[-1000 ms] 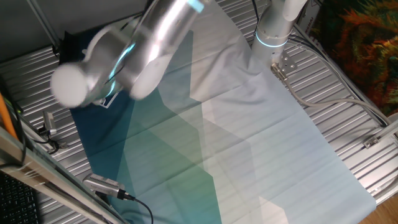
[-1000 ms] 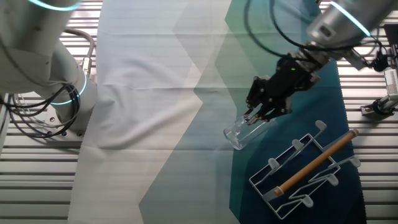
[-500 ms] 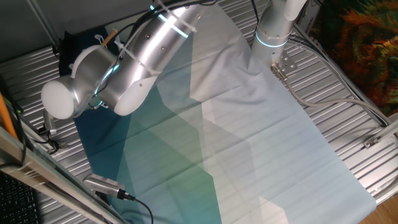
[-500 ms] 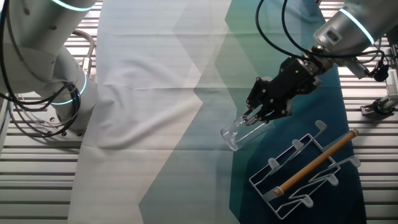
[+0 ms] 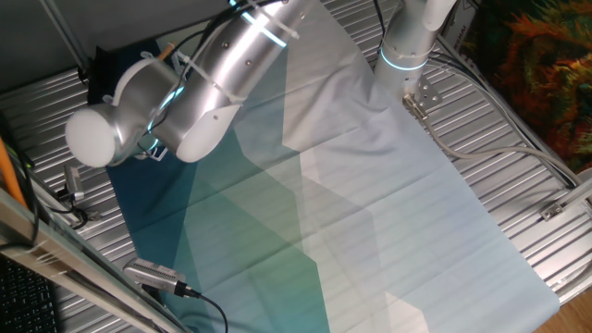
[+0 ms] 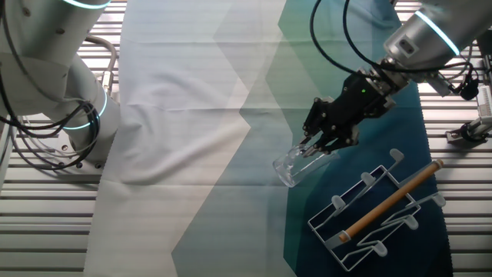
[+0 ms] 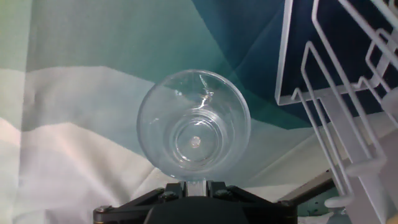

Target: Put the cup on the cup rack

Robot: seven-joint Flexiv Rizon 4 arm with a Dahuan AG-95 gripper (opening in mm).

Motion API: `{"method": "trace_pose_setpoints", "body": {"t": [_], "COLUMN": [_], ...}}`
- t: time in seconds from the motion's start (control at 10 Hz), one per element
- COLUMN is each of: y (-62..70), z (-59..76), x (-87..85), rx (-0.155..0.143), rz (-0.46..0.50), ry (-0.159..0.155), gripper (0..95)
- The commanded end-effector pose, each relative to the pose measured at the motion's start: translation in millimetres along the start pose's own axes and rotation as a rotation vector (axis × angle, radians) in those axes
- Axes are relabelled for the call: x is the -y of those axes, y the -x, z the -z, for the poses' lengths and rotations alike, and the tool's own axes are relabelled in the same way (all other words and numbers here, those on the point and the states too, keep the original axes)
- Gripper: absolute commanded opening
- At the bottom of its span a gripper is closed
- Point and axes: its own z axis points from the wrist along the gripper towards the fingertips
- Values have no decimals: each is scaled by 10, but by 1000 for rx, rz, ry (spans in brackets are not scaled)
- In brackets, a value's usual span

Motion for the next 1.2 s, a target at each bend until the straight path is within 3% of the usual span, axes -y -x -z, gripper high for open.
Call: {"method": "trace_pose_setpoints", "body": {"t": [0.1, 0.3, 0.6, 1.2], "y": [107, 136, 143, 153], "z": [-73, -101, -83, -92], "x": [17, 19, 32, 34], "rx": [8, 25, 12, 27], "rz": [3, 8, 5, 16], "ry": [7, 11, 18, 28], "gripper": [0, 0, 0, 0]}}
